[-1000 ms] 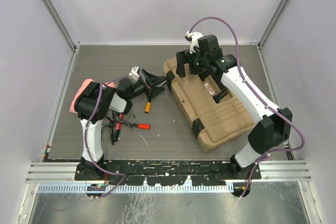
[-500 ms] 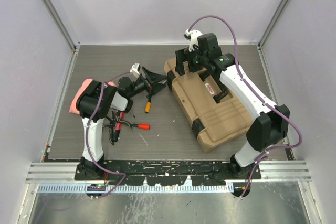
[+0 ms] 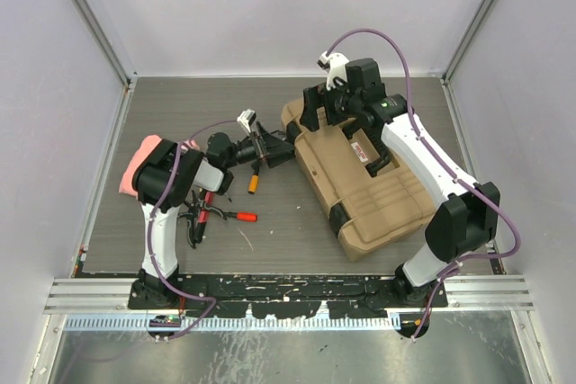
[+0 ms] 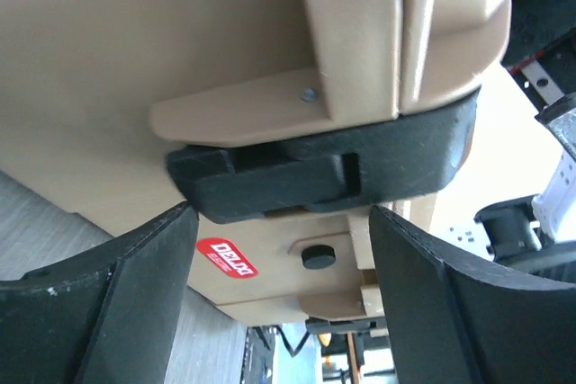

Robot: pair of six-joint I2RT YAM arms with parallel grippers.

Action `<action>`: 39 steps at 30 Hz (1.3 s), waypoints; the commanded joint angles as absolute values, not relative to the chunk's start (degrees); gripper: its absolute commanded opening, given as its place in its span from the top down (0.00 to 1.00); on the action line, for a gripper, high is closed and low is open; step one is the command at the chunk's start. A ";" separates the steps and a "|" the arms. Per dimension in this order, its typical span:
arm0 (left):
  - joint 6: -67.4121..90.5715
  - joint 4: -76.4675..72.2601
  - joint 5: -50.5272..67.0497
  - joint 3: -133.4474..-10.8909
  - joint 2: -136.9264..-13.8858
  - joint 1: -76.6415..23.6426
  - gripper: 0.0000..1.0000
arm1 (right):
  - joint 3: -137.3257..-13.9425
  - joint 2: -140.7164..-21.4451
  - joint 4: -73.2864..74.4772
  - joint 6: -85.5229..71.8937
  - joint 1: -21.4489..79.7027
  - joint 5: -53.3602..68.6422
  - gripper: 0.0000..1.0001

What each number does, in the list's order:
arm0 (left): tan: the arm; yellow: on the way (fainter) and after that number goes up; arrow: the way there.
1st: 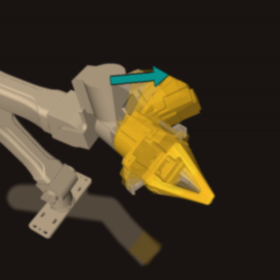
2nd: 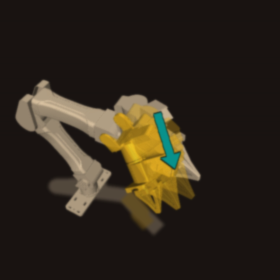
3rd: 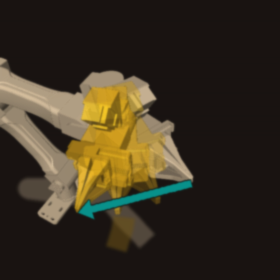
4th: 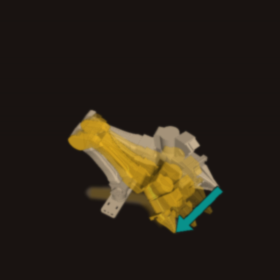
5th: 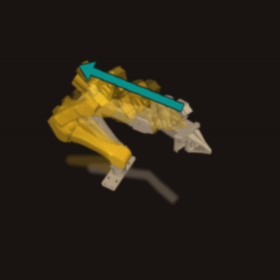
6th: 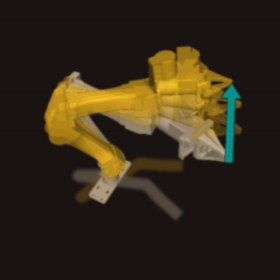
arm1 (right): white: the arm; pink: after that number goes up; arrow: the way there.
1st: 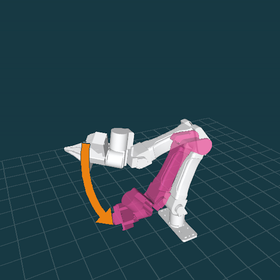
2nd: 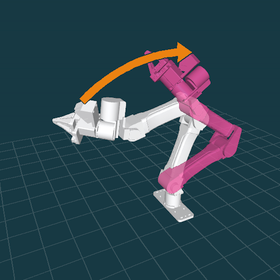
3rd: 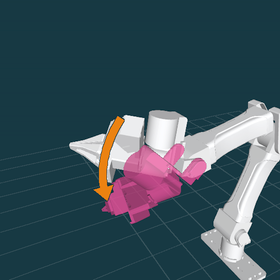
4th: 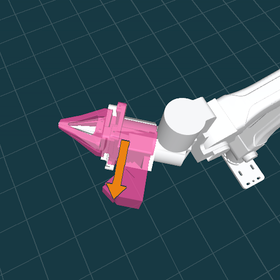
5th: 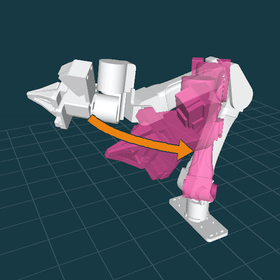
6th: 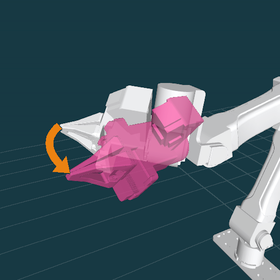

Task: Pack the tool kit
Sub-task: Move the toolbox to the center of the board.

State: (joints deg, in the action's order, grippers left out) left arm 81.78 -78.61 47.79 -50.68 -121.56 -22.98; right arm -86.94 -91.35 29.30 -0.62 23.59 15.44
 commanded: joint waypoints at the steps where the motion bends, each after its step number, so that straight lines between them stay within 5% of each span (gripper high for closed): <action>1: 78.09 -82.00 50.29 -50.92 -115.90 -27.50 0.23 | -85.50 -91.72 36.20 1.87 23.92 23.85 0.00; 23: 67.21 -74.47 41.01 -46.09 -107.31 -40.56 0.28 | -83.65 -92.29 46.12 11.56 23.95 35.53 0.04; 39: 62.49 -73.80 53.07 -36.51 -100.90 -23.06 0.06 | -80.52 -90.61 47.10 13.36 23.91 31.98 0.03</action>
State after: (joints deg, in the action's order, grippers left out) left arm 64.58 -69.95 47.92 -35.57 -101.49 -27.05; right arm -84.05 -89.34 32.88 16.43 22.35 29.47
